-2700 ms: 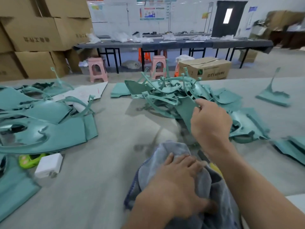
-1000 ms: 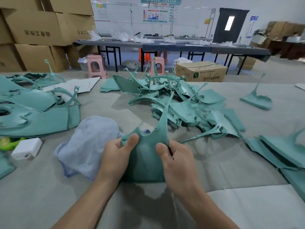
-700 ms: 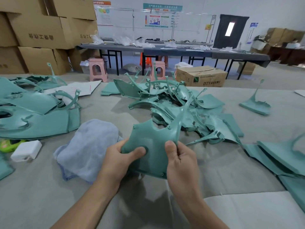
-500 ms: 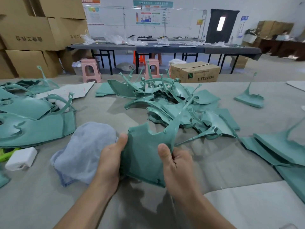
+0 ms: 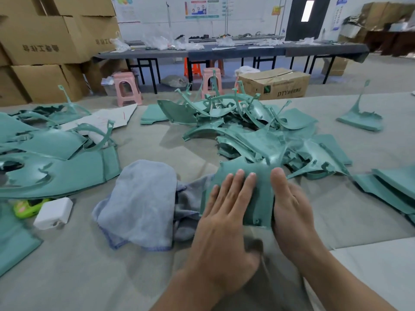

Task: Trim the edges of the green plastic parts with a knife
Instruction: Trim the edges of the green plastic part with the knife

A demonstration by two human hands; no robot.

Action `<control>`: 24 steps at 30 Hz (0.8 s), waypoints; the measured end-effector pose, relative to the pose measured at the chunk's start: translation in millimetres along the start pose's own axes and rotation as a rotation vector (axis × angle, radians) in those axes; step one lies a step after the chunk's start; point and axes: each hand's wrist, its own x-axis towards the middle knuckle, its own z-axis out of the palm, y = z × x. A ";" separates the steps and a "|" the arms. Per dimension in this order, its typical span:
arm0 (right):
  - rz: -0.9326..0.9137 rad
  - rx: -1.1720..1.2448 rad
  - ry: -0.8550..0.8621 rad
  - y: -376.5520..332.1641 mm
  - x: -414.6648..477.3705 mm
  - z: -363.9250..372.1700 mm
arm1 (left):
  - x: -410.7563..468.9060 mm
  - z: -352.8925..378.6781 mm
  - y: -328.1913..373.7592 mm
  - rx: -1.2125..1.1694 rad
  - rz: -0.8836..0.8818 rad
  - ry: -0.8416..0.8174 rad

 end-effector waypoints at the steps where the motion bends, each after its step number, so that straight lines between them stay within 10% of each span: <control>1: -0.019 -0.013 -0.080 -4.9 -1.7 1.9 | 0.5 0.3 -0.1 -0.048 0.010 0.077; 3: -0.074 -0.209 -0.124 -12.5 -2.7 2.5 | 0.9 -1.6 -4.5 -0.210 -0.057 0.264; 6: -0.266 -1.158 0.010 -27.9 -1.8 -9.1 | -0.2 -5.8 -14.1 -0.415 -0.325 0.525; 9: 0.009 -1.672 0.016 -42.4 -8.2 -21.3 | -3.9 -14.3 -28.8 -0.370 -0.467 0.677; 14: 0.328 -1.747 -0.330 -26.3 -12.9 -31.9 | -25.1 -24.3 -42.6 -0.305 -0.381 0.526; 24: 0.263 -1.641 -0.059 3.6 3.5 -32.8 | -18.5 -23.4 -30.2 -0.228 -0.311 0.408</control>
